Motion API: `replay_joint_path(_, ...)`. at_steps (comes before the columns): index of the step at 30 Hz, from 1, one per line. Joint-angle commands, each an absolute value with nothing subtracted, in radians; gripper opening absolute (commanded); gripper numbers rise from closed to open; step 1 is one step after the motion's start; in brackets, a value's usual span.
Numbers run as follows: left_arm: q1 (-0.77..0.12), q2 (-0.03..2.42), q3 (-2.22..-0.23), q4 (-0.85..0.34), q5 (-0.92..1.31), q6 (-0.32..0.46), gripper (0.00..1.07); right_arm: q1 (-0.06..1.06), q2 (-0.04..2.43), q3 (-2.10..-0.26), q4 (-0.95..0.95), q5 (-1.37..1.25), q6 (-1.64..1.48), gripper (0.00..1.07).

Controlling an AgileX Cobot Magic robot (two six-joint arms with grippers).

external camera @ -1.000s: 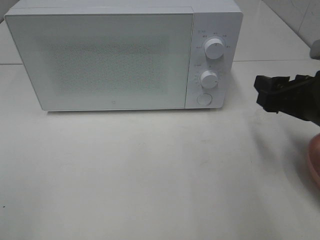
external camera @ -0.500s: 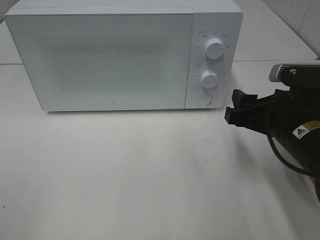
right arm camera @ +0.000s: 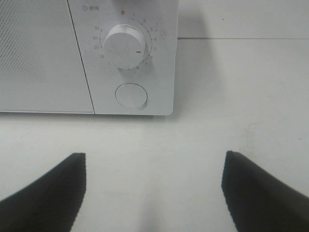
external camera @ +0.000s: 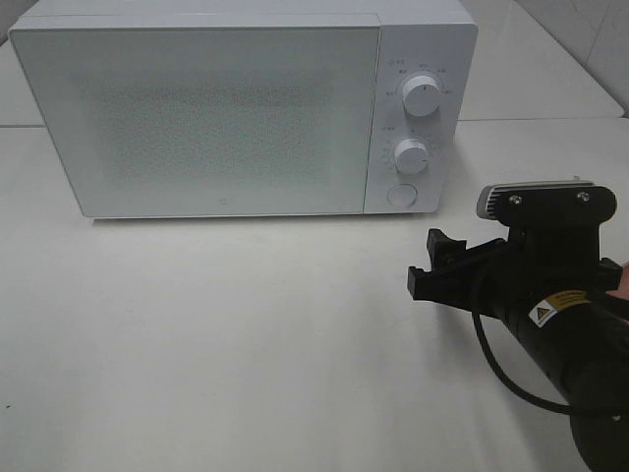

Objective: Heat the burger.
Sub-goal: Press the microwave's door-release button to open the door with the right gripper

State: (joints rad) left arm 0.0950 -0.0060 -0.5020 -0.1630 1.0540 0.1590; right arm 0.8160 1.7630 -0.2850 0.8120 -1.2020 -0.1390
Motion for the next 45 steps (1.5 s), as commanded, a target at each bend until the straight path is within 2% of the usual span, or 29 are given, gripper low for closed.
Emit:
replay_joint_path(1,0.091,-0.03,-0.498,-0.166,1.041,0.156,0.98,0.822,1.763,-0.286,0.818,-1.276,-0.137,0.74)
replay_joint_path(11,0.091,-0.03,-0.498,-0.166,1.041,0.156,0.98,0.822,1.763,-0.286,0.818,-1.271,0.215,0.61)
replay_joint_path(13,0.091,-0.03,-0.498,-0.166,1.041,0.156,0.98,0.822,1.763,-0.286,0.818,-1.271,0.381,0.51)
replay_joint_path(17,0.091,-0.03,-0.498,-0.166,1.041,0.156,0.98,0.822,1.763,-0.286,0.818,-1.271,0.539,0.44)
replay_joint_path(19,0.091,-0.03,-0.498,-0.166,1.041,0.156,0.98,0.822,1.763,-0.286,0.814,-1.267,0.722,0.35)
replay_joint_path(20,0.091,-0.03,-0.498,-0.166,1.041,0.156,0.98,0.822,1.763,-0.286,0.814,-1.267,0.722,0.35)
replay_joint_path(22,0.091,-0.03,-0.498,-0.166,1.041,0.156,0.98,0.822,1.763,-0.286,0.814,-1.258,0.904,0.26)
replay_joint_path(23,0.091,-0.03,-0.498,-0.166,1.041,0.156,0.98,0.822,1.763,-0.286,0.814,-1.258,0.904,0.26)
replay_joint_path(24,0.091,-0.03,-0.498,-0.166,1.041,0.156,0.98,0.822,1.763,-0.286,0.814,-1.243,1.026,0.21)
replay_joint_path(29,0.091,-0.03,-0.498,-0.166,1.041,0.156,0.98,0.822,1.765,-0.286,0.814,-1.216,1.188,0.13)
replay_joint_path(30,0.091,-0.03,-0.498,-0.166,1.041,0.156,0.98,0.822,1.765,-0.286,0.814,-1.206,1.244,0.08)
replay_joint_path(32,0.091,-0.03,-0.498,-0.166,1.041,0.156,0.98,0.822,1.765,-0.286,0.814,-1.2,1.261,0.06)
replay_joint_path(33,0.091,-0.03,-0.498,-0.166,1.041,0.156,0.98,0.822,1.765,-0.286,0.814,-1.19,1.301,0.0)
replay_joint_path(45,0.091,-0.03,-0.498,-0.166,1.041,0.156,0.98,0.822,1.787,-0.307,0.814,-1.128,1.369,0.0)
